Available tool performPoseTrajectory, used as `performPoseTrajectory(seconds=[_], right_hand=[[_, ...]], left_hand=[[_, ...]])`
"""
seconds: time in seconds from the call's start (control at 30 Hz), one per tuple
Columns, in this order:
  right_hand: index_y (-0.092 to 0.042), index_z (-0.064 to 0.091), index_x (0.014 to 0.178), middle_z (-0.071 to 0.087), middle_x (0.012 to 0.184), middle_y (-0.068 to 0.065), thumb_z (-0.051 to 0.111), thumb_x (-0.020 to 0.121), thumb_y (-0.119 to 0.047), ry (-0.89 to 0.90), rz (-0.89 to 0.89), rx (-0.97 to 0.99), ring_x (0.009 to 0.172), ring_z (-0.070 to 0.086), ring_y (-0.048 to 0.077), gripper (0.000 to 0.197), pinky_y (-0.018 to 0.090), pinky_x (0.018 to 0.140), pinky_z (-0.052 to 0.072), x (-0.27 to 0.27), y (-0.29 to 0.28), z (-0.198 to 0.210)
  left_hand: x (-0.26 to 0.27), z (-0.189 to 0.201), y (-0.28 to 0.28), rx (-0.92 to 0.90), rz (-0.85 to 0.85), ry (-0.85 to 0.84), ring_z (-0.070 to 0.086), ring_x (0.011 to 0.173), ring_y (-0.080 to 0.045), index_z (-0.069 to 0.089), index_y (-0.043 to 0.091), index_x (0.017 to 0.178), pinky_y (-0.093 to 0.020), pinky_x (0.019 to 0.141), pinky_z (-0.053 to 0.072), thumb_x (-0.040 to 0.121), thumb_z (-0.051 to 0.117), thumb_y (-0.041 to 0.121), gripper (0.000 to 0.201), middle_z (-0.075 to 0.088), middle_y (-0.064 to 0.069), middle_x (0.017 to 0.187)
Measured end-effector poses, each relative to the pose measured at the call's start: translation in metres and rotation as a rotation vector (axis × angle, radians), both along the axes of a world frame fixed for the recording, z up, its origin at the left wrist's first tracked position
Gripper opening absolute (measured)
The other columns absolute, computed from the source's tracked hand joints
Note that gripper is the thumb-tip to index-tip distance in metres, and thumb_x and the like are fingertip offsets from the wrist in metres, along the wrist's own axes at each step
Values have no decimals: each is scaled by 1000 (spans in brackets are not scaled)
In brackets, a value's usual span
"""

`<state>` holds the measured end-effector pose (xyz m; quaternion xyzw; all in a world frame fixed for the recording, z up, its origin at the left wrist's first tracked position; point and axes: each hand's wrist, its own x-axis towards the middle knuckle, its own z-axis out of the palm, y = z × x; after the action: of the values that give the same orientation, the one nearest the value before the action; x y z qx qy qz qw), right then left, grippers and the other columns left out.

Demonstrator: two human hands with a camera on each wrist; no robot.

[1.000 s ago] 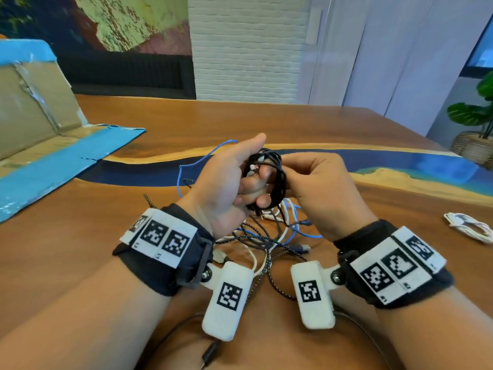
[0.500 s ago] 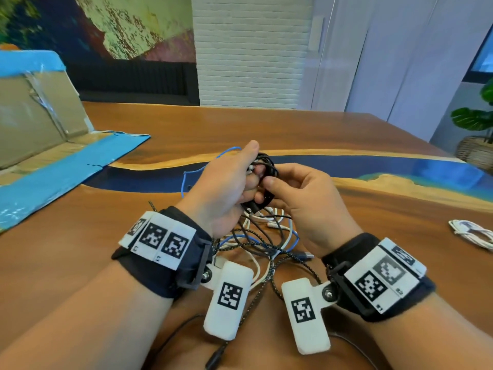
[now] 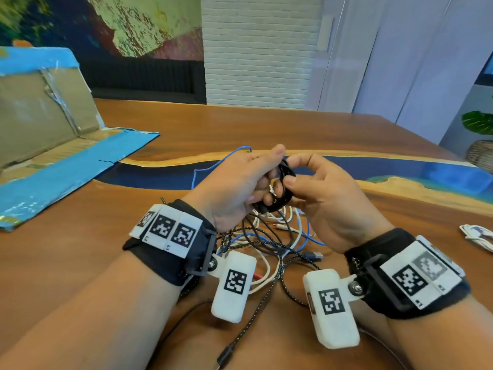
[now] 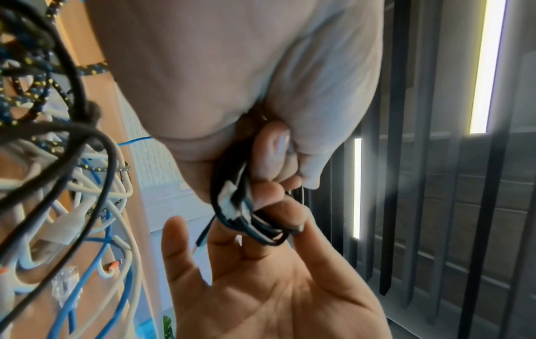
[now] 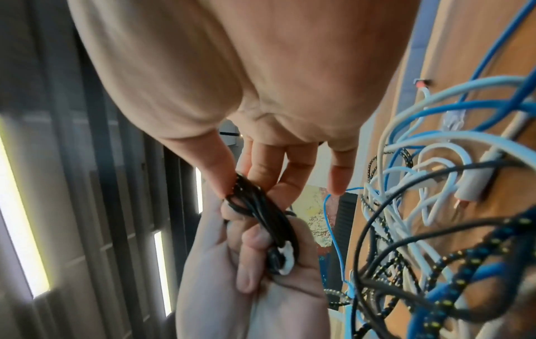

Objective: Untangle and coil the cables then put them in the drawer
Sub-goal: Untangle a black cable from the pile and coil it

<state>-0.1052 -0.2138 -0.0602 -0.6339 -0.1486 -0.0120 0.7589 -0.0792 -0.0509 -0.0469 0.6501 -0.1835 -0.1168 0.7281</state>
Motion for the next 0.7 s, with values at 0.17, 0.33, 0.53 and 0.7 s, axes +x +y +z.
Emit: performPoseTrajectory(seconds=[0.17,0.33,0.53,0.7], right_hand=[[-5,51,117,71,78,11,73,83,7,-32,21,-65,69,69,27,42,37,73,58,-4,0,3],[-29,51,138,77,97,7,81,79,1,-137,-281,-385,76,75,25,73,44,68,64,-3,-6,9],[-15,67,127,74,67,11,83,82,-12,-135,-353,-449,57,69,26,47,44,59,63,1,-11,4],[-14,66,121,76,75,7,70,91,0,-23,-281,-135,71,74,24,33,35,65,61,4,-12,5]], left_hand=[[-5,-3,-11,16,6,-55,33,38,-8,50,12,70,-19,47,39,105,51,37,43,42,0,53],[-3,-5,-13,15,65,-72,26,45,-12,48,13,75,-26,55,37,108,47,38,41,24,2,53],[-2,-8,-16,21,121,-135,26,44,-11,49,12,78,-26,55,39,109,46,36,39,27,6,50],[4,-9,-10,-3,178,-149,28,44,-10,50,13,77,-29,59,39,108,47,36,39,28,7,48]])
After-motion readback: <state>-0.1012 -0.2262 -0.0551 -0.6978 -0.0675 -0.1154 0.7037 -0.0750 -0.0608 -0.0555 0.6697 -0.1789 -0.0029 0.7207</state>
